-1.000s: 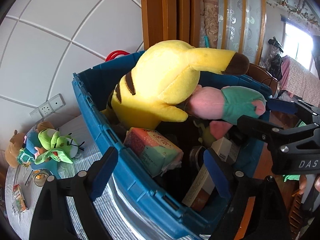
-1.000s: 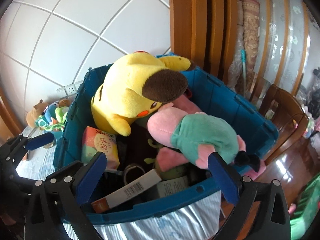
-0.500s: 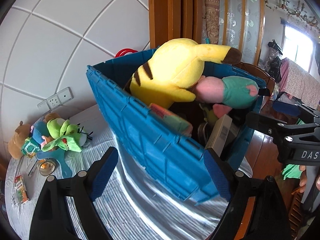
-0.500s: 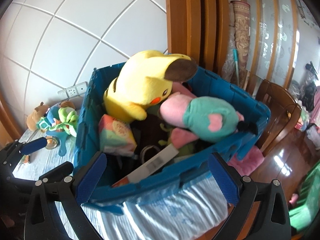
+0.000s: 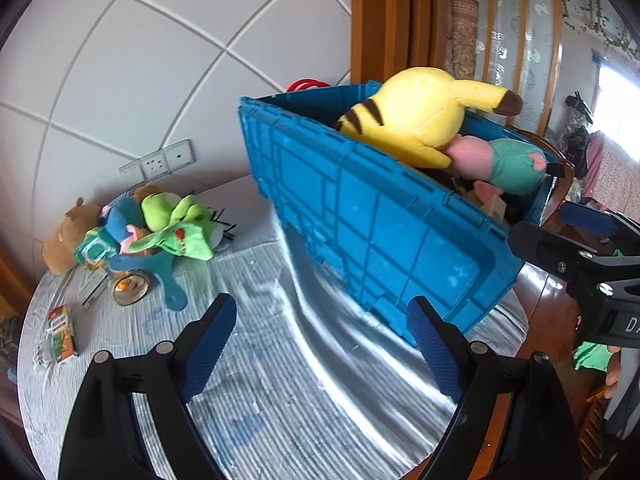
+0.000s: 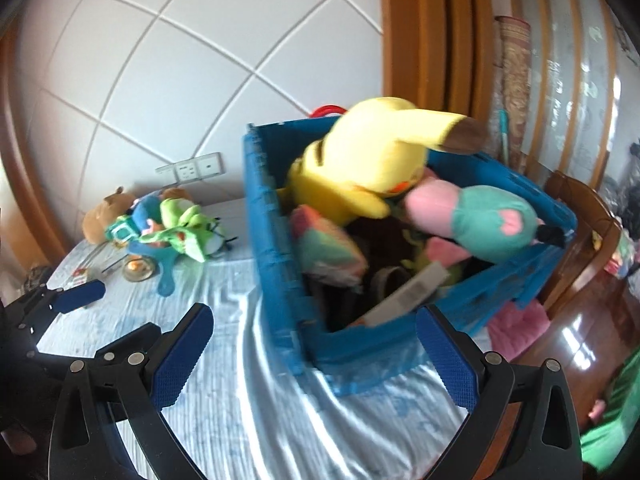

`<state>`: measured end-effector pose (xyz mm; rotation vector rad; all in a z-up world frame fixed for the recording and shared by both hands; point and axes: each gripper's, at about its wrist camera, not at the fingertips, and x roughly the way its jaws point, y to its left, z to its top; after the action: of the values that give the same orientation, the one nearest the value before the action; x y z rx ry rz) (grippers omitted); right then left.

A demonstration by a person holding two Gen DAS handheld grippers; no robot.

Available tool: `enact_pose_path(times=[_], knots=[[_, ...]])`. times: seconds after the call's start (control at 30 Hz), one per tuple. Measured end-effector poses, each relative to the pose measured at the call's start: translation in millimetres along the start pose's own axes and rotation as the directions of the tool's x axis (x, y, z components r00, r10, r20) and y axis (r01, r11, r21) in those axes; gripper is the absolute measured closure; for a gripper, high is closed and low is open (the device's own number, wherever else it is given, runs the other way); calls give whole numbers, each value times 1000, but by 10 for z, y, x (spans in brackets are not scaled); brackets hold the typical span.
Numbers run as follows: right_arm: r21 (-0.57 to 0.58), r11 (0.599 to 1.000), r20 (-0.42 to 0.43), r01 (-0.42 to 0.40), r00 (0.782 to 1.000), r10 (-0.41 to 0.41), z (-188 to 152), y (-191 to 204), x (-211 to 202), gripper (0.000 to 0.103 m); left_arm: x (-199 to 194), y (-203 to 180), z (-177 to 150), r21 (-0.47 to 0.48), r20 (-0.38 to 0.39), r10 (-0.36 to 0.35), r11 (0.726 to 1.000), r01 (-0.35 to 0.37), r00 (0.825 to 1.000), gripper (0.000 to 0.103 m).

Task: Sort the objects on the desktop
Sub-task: 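Open both tools to drop the clip and box into the crate, then withdraw both tools from the crate and move toward the medicine boxes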

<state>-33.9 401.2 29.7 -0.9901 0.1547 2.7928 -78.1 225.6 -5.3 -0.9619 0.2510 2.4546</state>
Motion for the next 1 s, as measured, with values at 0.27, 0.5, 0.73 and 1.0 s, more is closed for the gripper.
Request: enact_pose_path(times=[0.27,0.5,0.73,1.0], knots=[[-65,996,-10,-66,998,65,-97,661,70,0,-212,645,-297,-82,-5,88,993,-88,996,15],[-81,989,-19,-121,993,120,-218,1095,124,0,-318,1063,-508,-135,-19,145,980,-146,989,15],[-136,972,-68,-192,981,184,-278,1488,378,0,-349,1425,-681,-207,-41,180,961,-185,983,15],[-145,934,-126,-326,943,309,-205,1788,887,0,-140,1938,-807,-309,-126,259,907,-285,958,15]])
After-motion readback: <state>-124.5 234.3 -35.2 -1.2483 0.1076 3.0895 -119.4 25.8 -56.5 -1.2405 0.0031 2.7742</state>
